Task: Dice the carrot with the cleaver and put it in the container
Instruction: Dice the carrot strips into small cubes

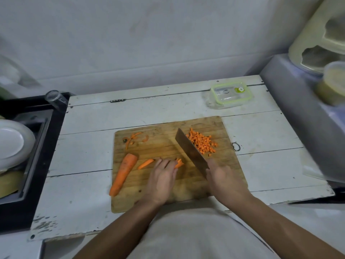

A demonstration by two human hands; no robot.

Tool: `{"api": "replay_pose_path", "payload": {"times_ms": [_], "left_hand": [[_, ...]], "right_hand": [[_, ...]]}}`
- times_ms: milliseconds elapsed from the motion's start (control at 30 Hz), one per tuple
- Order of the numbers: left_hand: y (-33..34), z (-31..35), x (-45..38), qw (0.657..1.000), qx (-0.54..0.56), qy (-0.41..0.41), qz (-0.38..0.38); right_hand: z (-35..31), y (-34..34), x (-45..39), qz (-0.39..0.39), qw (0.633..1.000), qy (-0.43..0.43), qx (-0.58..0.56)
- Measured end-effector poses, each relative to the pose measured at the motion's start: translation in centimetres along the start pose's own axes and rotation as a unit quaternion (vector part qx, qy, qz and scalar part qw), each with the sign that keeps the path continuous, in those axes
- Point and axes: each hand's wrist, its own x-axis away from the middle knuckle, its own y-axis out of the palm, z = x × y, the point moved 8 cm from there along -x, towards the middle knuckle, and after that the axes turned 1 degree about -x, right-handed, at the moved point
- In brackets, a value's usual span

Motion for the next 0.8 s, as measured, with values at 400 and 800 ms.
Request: {"api": "replay_pose_path", "payload": {"times_ms": [400, 800], "left_hand": [[-0.2, 0.4, 0.2, 1.0, 0.004, 0.021, 0.016], [-0.2, 0.5, 0.1, 0.999, -0.018, 0.021, 0.021]], "right_hand": [[-1.6, 1.0, 3.0, -0.044, 0.989, -0.052, 0.132], [-3.7, 2.6, 1.0, -0.061, 0.991, -0.031, 0.115]]}}
